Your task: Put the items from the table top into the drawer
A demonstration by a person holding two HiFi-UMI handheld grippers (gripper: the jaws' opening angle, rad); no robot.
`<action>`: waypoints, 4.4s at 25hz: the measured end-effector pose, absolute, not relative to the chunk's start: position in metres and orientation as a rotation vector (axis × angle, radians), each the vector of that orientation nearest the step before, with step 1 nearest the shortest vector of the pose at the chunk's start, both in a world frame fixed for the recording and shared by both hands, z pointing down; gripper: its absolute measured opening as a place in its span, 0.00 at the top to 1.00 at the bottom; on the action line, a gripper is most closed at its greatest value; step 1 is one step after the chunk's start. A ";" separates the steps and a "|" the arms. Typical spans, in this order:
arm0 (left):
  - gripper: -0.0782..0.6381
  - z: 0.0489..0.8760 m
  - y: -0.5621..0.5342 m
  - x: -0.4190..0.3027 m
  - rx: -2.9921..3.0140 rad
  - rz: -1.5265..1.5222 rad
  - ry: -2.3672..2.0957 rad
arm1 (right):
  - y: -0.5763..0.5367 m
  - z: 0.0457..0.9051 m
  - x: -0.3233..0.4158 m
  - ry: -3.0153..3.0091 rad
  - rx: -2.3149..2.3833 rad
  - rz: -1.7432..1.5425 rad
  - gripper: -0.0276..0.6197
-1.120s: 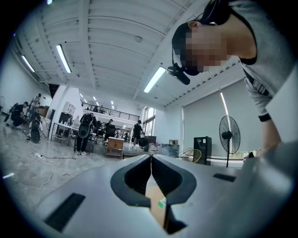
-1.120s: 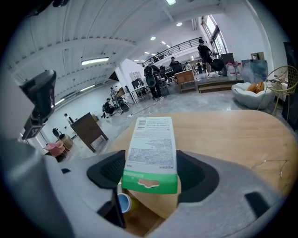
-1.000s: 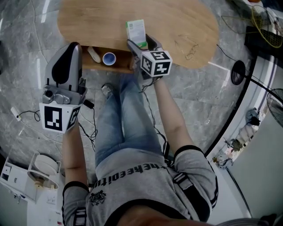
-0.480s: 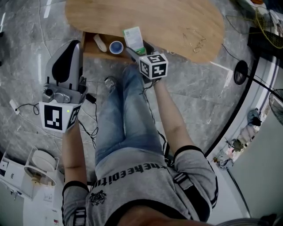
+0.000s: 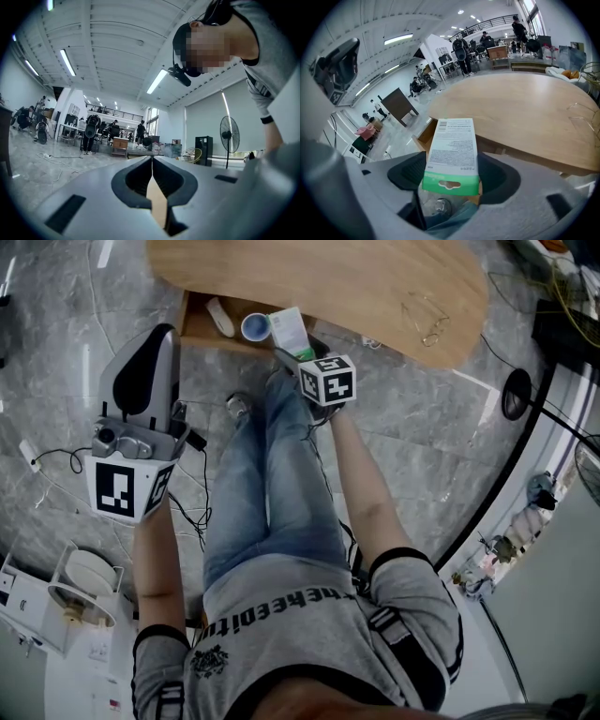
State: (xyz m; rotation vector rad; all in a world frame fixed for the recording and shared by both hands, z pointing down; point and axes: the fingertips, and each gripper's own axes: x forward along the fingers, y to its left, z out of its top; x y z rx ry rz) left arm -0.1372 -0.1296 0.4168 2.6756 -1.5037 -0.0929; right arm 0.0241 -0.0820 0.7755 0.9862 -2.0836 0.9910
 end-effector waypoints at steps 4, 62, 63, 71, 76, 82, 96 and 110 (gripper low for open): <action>0.88 0.424 -0.127 -0.142 2.670 -0.082 -1.506 | -0.073 0.794 0.024 -2.042 0.956 1.005 0.43; 0.88 0.468 -0.128 -0.176 2.606 -0.031 -1.521 | -0.105 0.857 0.023 -1.864 1.057 1.056 0.42; 0.88 0.466 -0.126 -0.176 2.609 -0.032 -1.519 | -0.104 0.854 0.023 -1.870 1.060 1.053 0.43; 0.88 0.447 -0.115 -0.161 2.631 -0.086 -1.505 | -0.089 0.811 0.038 -1.911 1.141 0.987 0.95; 0.88 0.440 -0.110 -0.150 2.640 -0.098 -1.487 | -0.082 0.781 0.041 -1.986 1.157 0.927 0.95; 0.88 0.424 -0.106 -0.129 2.652 -0.108 -1.476 | -0.075 0.738 0.052 -2.056 1.199 0.883 0.95; 0.88 0.351 -0.048 -0.084 2.661 -0.062 -1.567 | -0.034 0.607 0.077 -2.260 1.158 0.701 0.95; 0.88 0.267 0.024 -0.068 2.637 -0.117 -1.718 | 0.009 0.479 0.094 -2.412 1.193 0.565 0.95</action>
